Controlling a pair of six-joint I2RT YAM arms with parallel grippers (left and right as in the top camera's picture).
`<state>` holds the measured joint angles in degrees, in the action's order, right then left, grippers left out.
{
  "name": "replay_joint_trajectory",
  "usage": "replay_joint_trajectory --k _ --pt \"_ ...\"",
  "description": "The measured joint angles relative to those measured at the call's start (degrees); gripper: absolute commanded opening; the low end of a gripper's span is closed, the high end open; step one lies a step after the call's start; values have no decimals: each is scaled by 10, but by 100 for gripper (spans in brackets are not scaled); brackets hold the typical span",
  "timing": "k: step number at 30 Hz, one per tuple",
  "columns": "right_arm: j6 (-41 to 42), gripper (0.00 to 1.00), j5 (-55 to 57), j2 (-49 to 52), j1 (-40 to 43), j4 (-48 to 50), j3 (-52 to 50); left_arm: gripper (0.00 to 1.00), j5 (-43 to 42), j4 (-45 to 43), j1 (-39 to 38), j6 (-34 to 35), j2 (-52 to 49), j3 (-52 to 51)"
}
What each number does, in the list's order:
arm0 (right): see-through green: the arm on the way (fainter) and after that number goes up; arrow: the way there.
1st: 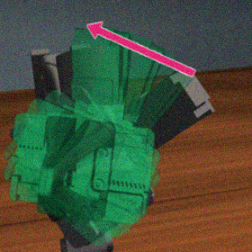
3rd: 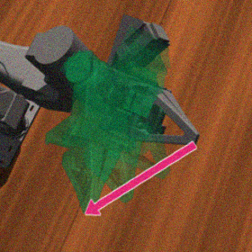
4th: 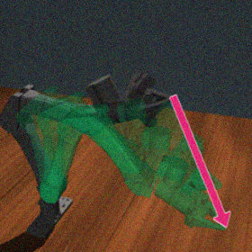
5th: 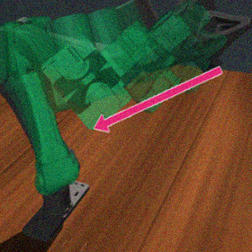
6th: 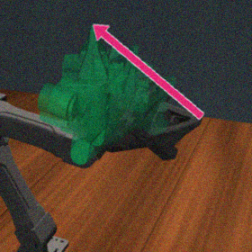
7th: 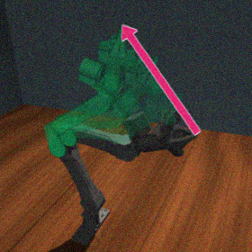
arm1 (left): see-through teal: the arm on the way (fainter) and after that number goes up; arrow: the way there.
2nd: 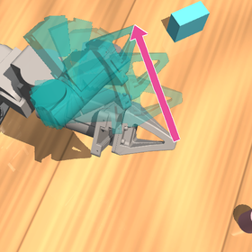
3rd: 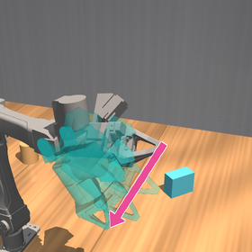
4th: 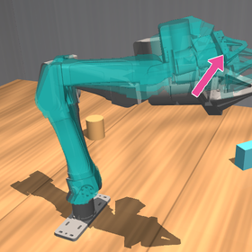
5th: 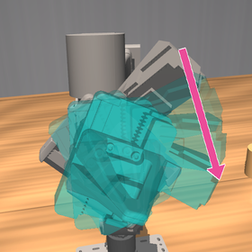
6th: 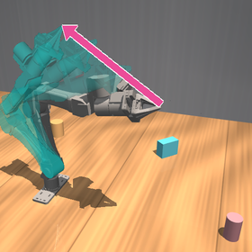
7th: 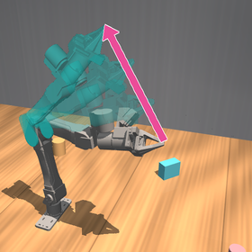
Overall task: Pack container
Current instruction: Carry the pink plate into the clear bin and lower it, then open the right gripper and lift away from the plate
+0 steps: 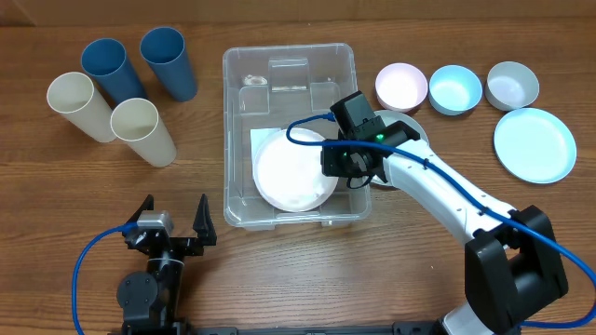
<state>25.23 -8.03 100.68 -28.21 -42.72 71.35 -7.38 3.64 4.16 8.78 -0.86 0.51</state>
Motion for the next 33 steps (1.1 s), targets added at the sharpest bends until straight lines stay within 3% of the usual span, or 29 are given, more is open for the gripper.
replay_joint_trajectory --k 3,8,9,30,33 --pt "-9 29 -7 1 0 -35 23 100 1 0 0 0 0 0" --pt "-50 5 -6 1 -20 -58 60 100 1 0 0 0 0 0" --pt "-57 4 -5 1 -26 -58 60 100 1 0 0 0 0 0" --pt "-86 4 0 48 -124 -31 60 100 1 0 0 0 0 0" --pt "-99 4 9 48 -120 12 60 100 1 0 0 0 0 0"
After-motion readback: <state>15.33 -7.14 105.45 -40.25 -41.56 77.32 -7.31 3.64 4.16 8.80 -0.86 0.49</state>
